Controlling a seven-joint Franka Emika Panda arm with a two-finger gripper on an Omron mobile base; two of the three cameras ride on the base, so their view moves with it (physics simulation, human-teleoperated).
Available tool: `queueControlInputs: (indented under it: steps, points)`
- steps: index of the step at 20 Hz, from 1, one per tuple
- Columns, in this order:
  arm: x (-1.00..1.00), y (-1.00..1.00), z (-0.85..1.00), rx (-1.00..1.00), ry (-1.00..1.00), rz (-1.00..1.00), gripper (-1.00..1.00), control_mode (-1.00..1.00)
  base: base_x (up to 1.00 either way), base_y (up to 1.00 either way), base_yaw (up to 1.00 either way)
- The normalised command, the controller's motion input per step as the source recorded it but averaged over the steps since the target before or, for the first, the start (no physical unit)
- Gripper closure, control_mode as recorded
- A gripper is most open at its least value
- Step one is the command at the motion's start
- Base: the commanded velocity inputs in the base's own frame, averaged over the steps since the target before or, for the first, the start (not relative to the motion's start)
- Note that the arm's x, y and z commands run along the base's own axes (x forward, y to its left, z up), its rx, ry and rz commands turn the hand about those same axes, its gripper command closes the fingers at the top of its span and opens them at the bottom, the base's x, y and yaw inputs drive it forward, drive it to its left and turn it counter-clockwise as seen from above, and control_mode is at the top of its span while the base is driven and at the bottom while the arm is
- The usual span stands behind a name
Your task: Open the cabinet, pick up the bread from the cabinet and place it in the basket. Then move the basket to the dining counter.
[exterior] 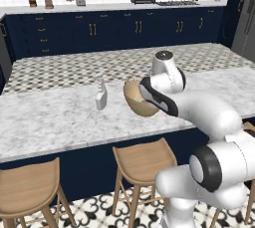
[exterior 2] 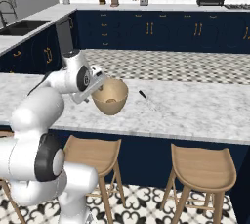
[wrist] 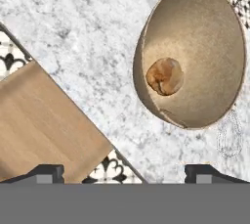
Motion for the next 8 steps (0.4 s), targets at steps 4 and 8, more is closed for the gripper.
queueControlInputs:
  steps: [4,8]
  points:
    - [-1.0,-0.4,0.44,0.15,-0.04,-0.32,-1.0,-1.0,0.0,0.0,0.0]
    - [-1.0,-0.25,0.42,0.13,-0.04,-0.33,-1.0,-1.0,0.0,0.0,0.0]
